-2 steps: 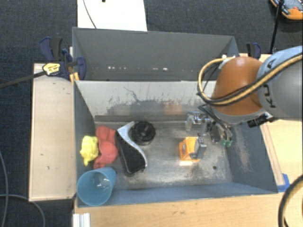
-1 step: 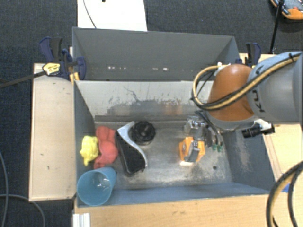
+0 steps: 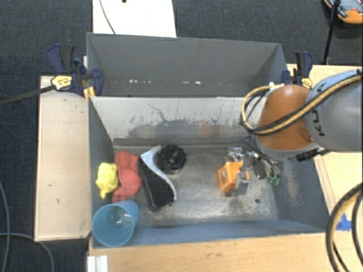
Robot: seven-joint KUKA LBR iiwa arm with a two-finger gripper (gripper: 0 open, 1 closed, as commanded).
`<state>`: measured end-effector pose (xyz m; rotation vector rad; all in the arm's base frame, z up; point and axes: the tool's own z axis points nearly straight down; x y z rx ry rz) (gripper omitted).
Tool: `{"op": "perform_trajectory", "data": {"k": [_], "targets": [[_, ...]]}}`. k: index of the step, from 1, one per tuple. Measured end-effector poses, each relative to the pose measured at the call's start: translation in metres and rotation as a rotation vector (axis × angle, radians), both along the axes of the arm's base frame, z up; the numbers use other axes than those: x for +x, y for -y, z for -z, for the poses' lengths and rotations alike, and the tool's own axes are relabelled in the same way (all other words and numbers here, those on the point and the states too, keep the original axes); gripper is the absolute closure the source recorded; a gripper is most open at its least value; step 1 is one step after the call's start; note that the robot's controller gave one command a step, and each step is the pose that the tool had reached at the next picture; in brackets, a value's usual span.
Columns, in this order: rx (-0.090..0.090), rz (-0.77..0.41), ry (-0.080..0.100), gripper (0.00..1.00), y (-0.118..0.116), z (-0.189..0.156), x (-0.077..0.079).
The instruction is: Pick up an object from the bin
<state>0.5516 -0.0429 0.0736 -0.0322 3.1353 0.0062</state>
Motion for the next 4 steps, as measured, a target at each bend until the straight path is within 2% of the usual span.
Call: {"op": "perform_trajectory", "data": {"k": [1,2,3,4], "targets": [[0.0,0.0,0.0,1.0,0.0,0.0,0.0],[-0.003,0.037,-0.003,1.0,-0.004,-0.109,0.003],[-0.003,0.037,-0.003,1.0,-0.004,-0.109,0.003],[-0.003,0.034,-0.008,1.0,-0.008,-0.147,0.015]]}}
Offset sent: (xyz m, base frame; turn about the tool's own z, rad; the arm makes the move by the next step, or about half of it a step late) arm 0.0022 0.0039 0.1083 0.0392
